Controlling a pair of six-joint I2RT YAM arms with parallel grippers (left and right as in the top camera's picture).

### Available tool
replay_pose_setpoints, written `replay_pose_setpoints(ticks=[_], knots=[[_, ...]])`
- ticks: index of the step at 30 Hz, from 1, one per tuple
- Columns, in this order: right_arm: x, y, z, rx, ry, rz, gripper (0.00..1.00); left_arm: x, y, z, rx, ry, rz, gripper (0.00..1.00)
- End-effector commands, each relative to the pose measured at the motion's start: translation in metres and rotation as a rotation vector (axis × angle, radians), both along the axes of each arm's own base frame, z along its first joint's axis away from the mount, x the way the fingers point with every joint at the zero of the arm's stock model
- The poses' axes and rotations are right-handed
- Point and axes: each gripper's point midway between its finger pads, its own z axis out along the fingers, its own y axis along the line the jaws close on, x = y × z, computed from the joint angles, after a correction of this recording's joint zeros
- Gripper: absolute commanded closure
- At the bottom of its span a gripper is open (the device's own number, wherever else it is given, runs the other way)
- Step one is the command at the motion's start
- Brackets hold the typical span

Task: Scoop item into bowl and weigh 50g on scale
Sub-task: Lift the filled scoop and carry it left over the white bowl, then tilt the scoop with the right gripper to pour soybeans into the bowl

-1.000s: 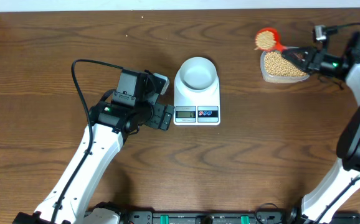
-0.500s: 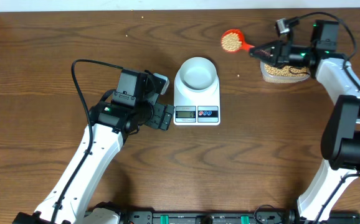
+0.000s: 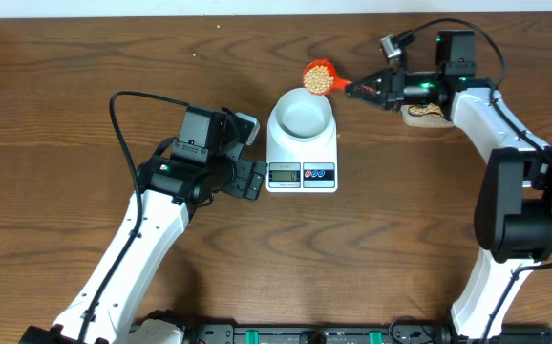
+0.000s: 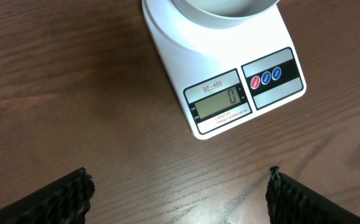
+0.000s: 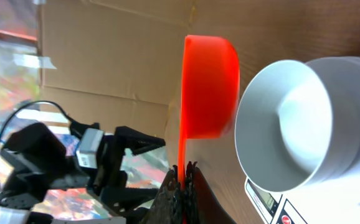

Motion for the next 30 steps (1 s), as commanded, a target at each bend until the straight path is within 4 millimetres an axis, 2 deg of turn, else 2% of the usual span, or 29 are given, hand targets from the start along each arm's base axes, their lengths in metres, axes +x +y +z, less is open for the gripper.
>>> replay_pose_setpoints(ticks=[1,5,11,20,30], knots=[[-0.005,0.015,-0.006,-0.012,-0.042,0.036,0.99,-0.001,0.000,-0.002,-0.004,0.007,-0.003,0.09],[-0.008,0.020,-0.012,-0.038,-0.056,0.042,0.99,-0.001,0.000,-0.002,-0.004,0.007,-0.003,0.09],[-0.016,0.022,-0.038,-0.157,-0.029,0.027,0.99,-0.001,0.000,-0.002,-0.004,0.007,-0.003,0.09],[-0.020,0.029,-0.038,-0.160,-0.041,0.047,0.99,-0.001,0.000,-0.002,-0.004,0.007,-0.004,0.09],[-0.017,0.028,-0.033,-0.190,-0.093,0.034,0.99,-0.001,0.000,-0.002,-0.004,0.007,-0.003,0.09]])
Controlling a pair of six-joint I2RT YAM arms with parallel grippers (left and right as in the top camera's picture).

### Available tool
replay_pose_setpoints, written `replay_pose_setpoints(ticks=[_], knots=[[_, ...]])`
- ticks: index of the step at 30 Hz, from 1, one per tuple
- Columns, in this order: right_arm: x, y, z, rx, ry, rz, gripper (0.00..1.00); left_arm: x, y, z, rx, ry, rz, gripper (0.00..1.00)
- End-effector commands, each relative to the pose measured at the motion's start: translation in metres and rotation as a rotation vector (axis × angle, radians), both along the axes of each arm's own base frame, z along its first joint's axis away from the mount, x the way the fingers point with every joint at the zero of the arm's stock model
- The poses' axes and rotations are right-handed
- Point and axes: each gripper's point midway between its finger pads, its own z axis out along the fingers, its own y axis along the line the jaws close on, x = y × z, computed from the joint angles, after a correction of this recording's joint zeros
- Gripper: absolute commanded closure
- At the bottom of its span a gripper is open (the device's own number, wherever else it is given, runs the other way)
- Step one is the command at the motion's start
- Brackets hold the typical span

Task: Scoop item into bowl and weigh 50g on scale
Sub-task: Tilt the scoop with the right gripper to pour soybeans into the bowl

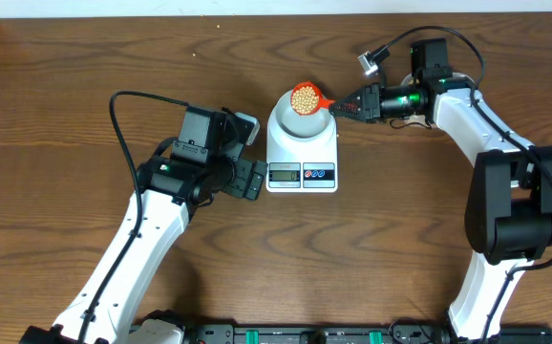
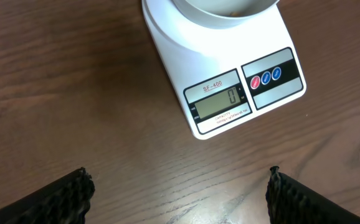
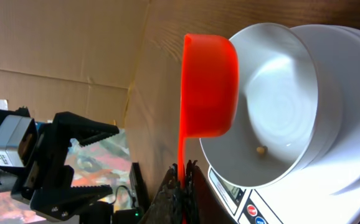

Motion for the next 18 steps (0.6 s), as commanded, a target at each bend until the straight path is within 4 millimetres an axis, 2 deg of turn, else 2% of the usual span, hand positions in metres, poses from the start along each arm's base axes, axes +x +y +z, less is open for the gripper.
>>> replay_pose_setpoints(ticks=[1,9,18], knots=[[0.001,0.002,0.006,-0.022,-0.053,0.003,0.99,-0.001,0.000,-0.002,-0.004,0.007,-0.003,0.09],[0.008,-0.002,0.021,-0.086,-0.132,-0.033,0.99,-0.001,0.000,-0.002,-0.004,0.007,-0.003,0.09],[0.008,0.002,0.017,-0.135,-0.162,-0.034,0.99,-0.001,0.000,-0.002,-0.004,0.007,-0.004,0.09]])
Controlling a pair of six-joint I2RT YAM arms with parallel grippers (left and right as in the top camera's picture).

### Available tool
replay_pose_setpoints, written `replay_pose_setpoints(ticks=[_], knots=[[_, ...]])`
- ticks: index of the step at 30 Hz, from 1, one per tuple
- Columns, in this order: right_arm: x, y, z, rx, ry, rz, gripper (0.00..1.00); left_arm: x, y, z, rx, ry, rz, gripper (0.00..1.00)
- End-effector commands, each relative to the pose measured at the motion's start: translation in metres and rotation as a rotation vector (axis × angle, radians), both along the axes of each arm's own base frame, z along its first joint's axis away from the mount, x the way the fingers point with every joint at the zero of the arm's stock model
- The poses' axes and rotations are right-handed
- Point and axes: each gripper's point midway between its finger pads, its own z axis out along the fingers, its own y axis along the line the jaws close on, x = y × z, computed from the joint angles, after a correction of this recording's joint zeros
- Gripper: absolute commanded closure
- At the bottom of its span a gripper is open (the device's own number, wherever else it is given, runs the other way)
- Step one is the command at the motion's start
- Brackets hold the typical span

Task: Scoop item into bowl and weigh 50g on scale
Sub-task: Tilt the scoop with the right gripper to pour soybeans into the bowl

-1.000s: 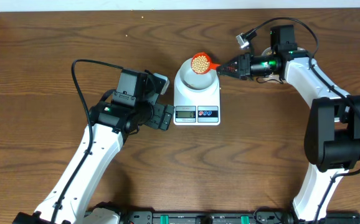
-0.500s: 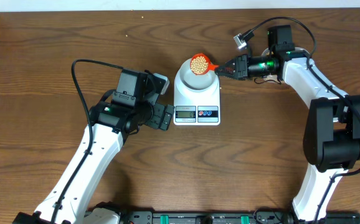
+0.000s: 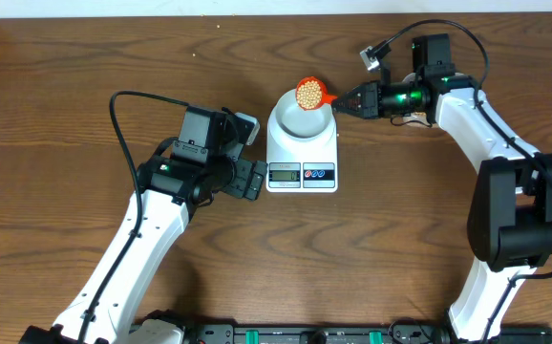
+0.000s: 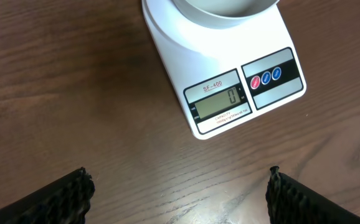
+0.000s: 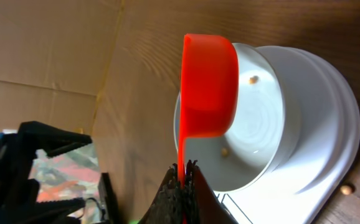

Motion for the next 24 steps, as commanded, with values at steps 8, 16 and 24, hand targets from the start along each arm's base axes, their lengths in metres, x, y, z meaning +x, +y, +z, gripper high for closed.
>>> replay_pose_setpoints(ticks=[8,16,24], knots=[[-0.006,0.008,0.012,-0.162,-0.125,0.015,0.99,-0.001,0.000,-0.002,-0.004,0.007,-0.003,0.09],[-0.007,0.002,0.027,-0.240,-0.206,0.014,0.99,-0.001,0.000,-0.002,-0.004,0.007,-0.003,0.09],[-0.008,-0.001,0.029,-0.265,-0.222,0.012,0.99,-0.001,0.000,-0.002,-0.004,0.007,-0.003,0.09]])
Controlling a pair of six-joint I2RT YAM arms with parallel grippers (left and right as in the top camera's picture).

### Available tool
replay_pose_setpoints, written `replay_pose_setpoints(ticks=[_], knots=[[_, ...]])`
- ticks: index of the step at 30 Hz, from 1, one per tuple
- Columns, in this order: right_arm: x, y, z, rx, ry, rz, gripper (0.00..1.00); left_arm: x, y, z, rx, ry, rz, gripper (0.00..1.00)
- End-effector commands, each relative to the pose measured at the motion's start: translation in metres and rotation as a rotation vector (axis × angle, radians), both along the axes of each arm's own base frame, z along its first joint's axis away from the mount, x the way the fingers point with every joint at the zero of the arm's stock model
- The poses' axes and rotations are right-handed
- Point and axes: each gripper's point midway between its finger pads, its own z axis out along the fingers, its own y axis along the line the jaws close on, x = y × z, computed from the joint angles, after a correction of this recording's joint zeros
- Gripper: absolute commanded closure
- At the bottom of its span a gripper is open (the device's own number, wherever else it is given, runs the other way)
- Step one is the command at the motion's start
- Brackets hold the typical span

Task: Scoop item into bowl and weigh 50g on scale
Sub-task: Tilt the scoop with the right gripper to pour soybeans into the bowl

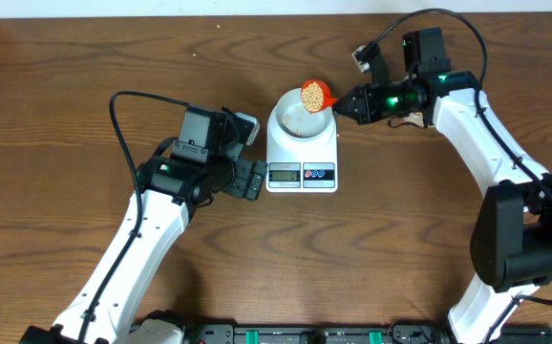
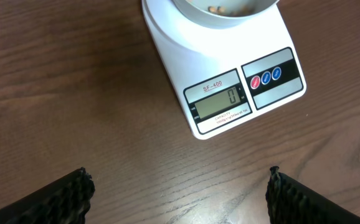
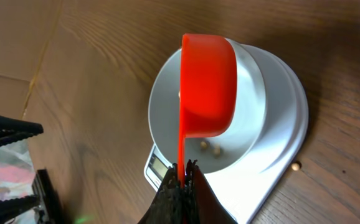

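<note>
A white bowl (image 1: 298, 116) sits on the white scale (image 1: 302, 161), whose display (image 2: 218, 104) reads 0. My right gripper (image 3: 181, 175) is shut on the thin handle of an orange scoop (image 1: 314, 94) full of tan beans, held tilted over the bowl's right rim. A few beans (image 3: 210, 147) lie in the bowl, and some beans (image 2: 219, 9) show at its edge in the left wrist view. My left gripper (image 2: 179, 186) is open above the bare table, in front of the scale and left of it.
One loose bean (image 3: 297, 165) lies on the wooden table (image 1: 66, 115) beside the scale's base. The scale's three round buttons (image 2: 266, 76) sit right of the display. Something tan (image 1: 412, 117) lies by the right arm, mostly hidden behind it.
The scoop is tilted further over the bowl and more beans now lie in the bowl. The right wrist has risen slightly. The left arm and the display reading 0 are unchanged.
First the full scoop was held in my right gripper beside the empty bowl, to its right. Then it was over the bowl with one bean inside. Later a few beans lay in the bowl and one beside the scale. Now several beans show in the bowl.
</note>
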Motion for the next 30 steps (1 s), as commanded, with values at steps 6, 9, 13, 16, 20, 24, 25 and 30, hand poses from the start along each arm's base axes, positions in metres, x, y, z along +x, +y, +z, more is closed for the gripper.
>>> replay_pose_setpoints(ticks=[6,9,13,16,20,24,25,30], knots=[[-0.0007,0.0014,0.0165,-0.038,-0.081,0.033,0.99,-0.0009,0.0000,-0.0019,-0.004,0.007,-0.003,0.09],[-0.0016,0.0036,0.0168,-0.059,-0.095,0.044,0.99,-0.0009,0.0000,-0.0019,-0.004,0.007,-0.003,0.09],[-0.0005,0.0061,0.0169,-0.100,-0.117,0.044,0.99,-0.0009,0.0000,-0.0019,-0.004,0.007,-0.003,0.09],[-0.0002,0.0077,0.0180,-0.122,-0.129,0.047,0.99,-0.0009,0.0000,-0.0019,-0.004,0.007,-0.003,0.09],[0.0000,0.0071,0.0196,-0.132,-0.136,0.046,0.99,-0.0010,0.0000,-0.0019,-0.004,0.007,-0.004,0.09],[-0.0009,0.0070,0.0199,-0.133,-0.133,0.046,0.99,-0.0009,-0.0001,-0.0019,-0.004,0.007,-0.004,0.09],[-0.0012,0.0069,0.0198,-0.133,-0.132,0.047,0.99,-0.0010,0.0000,-0.0019,-0.004,0.007,-0.003,0.09],[-0.0035,0.0072,0.0192,-0.129,-0.121,0.050,0.99,-0.0009,0.0000,-0.0019,-0.004,0.007,-0.003,0.09]])
